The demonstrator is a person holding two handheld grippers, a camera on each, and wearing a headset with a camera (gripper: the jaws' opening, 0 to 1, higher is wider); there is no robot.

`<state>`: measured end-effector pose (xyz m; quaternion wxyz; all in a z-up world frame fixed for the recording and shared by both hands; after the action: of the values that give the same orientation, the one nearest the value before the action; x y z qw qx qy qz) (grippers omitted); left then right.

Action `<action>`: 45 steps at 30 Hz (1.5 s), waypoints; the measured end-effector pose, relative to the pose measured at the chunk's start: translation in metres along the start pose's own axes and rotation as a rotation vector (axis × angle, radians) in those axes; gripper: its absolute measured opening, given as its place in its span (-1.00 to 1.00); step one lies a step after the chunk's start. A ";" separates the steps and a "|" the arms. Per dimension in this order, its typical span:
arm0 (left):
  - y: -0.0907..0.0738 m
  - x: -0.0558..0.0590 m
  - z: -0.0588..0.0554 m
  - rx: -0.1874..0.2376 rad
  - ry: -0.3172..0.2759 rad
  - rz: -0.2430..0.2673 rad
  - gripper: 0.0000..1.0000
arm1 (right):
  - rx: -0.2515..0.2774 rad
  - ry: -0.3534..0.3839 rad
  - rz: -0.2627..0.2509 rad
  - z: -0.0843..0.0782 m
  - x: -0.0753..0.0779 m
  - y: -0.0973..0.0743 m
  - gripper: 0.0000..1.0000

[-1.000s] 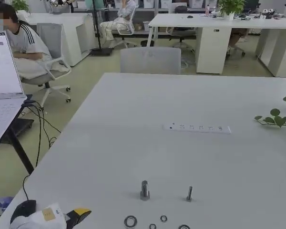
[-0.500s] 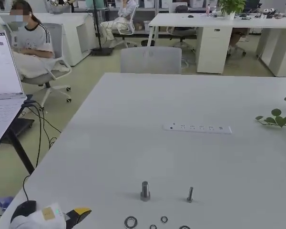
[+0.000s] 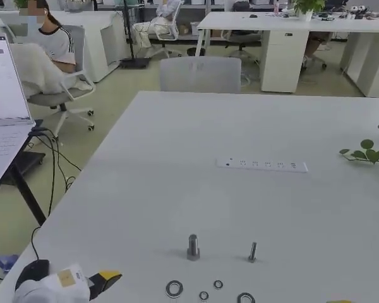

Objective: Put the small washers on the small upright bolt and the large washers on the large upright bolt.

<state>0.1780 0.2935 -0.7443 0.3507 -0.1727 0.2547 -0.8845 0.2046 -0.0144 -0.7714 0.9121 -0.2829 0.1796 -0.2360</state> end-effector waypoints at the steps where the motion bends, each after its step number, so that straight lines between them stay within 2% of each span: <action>1: 0.000 0.000 0.000 -0.004 -0.001 -0.002 0.84 | -0.001 -0.003 0.002 0.002 0.000 0.001 0.89; 3: -0.001 0.001 0.001 0.002 -0.013 -0.010 0.87 | -0.006 -0.002 0.003 0.005 -0.002 0.002 0.89; 6: -0.003 -0.001 0.006 0.037 -0.014 -0.005 0.90 | 0.003 -0.003 0.008 0.011 -0.004 0.004 0.89; 8: -0.004 -0.004 0.005 0.047 -0.035 -0.005 0.91 | -0.001 -0.006 0.011 0.014 -0.004 0.006 0.88; 13: -0.005 -0.002 0.001 0.033 -0.017 -0.021 0.93 | -0.022 -0.023 0.016 0.021 -0.007 0.013 0.84; 15: -0.006 0.001 0.001 0.035 0.008 -0.035 0.90 | -0.032 -0.034 0.012 0.023 -0.004 0.016 0.83; 18: -0.006 0.001 0.000 0.026 -0.007 -0.041 0.89 | -0.042 -0.048 0.005 0.028 -0.001 0.020 0.80; 21: -0.008 -0.001 0.003 0.027 0.004 -0.040 0.91 | -0.050 -0.061 0.002 0.033 0.001 0.024 0.77; 27: -0.008 -0.002 0.006 0.035 0.023 -0.051 0.91 | -0.114 -0.102 -0.002 0.036 0.006 0.033 0.60; 30: -0.005 -0.002 0.003 0.019 0.026 -0.060 0.94 | -0.148 -0.145 -0.001 0.037 0.007 0.039 0.58; 36: -0.002 -0.002 0.004 0.026 0.040 -0.077 0.99 | -0.230 -0.237 0.002 0.037 0.012 0.050 0.51; 42: 0.000 -0.007 0.003 0.017 0.058 -0.085 0.99 | -0.272 -0.286 0.016 0.040 0.017 0.062 0.40; 45: 0.002 -0.010 0.000 -0.002 0.086 -0.085 0.99 | -0.295 -0.306 0.026 0.044 0.019 0.068 0.34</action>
<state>0.1863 0.2996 -0.7468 0.3014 -0.1454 0.2627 -0.9050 0.2625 0.0442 -0.7823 0.8805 -0.4435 0.0750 -0.1497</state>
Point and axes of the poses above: the centre of the closed fingertips' face, and the gripper's own axes: y roughly forward along the fingers, x roughly to its right, z roughly out of its top, the point moved 4 cm from there along -y, roughly backward along the fingers, and after that the axes turned 2 degrees about -z, right-handed, at the moved point
